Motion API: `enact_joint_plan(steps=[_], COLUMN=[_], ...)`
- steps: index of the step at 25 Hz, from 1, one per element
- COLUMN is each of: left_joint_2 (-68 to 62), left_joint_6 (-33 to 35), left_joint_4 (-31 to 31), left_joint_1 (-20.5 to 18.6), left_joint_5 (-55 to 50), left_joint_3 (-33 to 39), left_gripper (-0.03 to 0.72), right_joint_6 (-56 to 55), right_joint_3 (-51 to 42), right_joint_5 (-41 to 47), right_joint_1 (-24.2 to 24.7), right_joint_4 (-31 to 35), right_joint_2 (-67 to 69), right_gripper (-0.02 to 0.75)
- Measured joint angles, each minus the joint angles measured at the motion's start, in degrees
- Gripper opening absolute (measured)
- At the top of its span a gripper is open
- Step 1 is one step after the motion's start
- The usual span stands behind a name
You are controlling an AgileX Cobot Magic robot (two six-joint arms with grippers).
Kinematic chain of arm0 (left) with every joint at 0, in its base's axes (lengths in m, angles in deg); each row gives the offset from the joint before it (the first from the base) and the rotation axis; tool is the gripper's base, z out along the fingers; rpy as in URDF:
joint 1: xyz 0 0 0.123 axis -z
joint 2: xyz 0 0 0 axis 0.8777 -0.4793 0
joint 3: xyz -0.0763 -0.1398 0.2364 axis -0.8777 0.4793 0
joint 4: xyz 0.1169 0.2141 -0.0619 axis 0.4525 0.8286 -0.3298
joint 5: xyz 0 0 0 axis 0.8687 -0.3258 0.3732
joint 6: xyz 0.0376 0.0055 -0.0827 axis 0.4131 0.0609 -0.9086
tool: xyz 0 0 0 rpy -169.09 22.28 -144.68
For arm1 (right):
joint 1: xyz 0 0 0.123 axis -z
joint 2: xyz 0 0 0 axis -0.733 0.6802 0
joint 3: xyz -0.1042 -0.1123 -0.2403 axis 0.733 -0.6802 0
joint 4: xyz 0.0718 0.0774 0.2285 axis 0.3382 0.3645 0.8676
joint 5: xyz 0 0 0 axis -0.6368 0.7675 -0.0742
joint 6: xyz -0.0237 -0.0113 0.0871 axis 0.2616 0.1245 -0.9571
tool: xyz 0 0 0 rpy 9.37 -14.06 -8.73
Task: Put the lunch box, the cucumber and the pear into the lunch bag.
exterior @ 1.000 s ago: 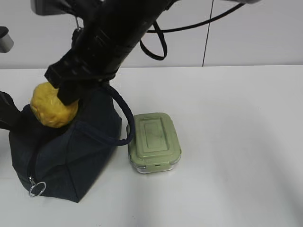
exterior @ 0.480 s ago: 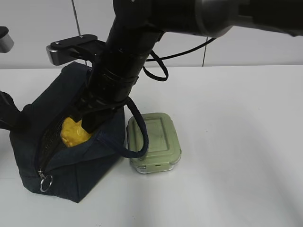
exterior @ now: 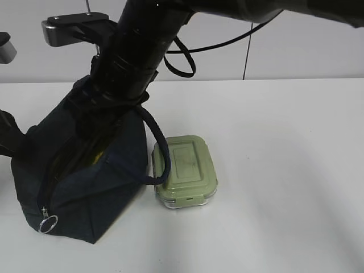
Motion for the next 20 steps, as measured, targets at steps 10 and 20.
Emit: enact_joint_plan(steps=[10,20], left_joint_2=[0.0,0.0], left_joint_6=[0.0,0.0], left_joint_4=[0.0,0.0], left_joint_1=[0.0,0.0], left_joint_5=[0.0,-0.7], left_joint_3=[0.0,0.0], left_gripper=[0.002,0.002], right_joint_6=[-16.0,-24.0], right_joint_3=[9.1,9.2], right_joint_5=[8.5,9.2], right_joint_1=[0.0,2.7], right_joint_4=[-13.9,-21.0], right_joint_2=[-0.5,-6.0], right_gripper=[0.431,0.426])
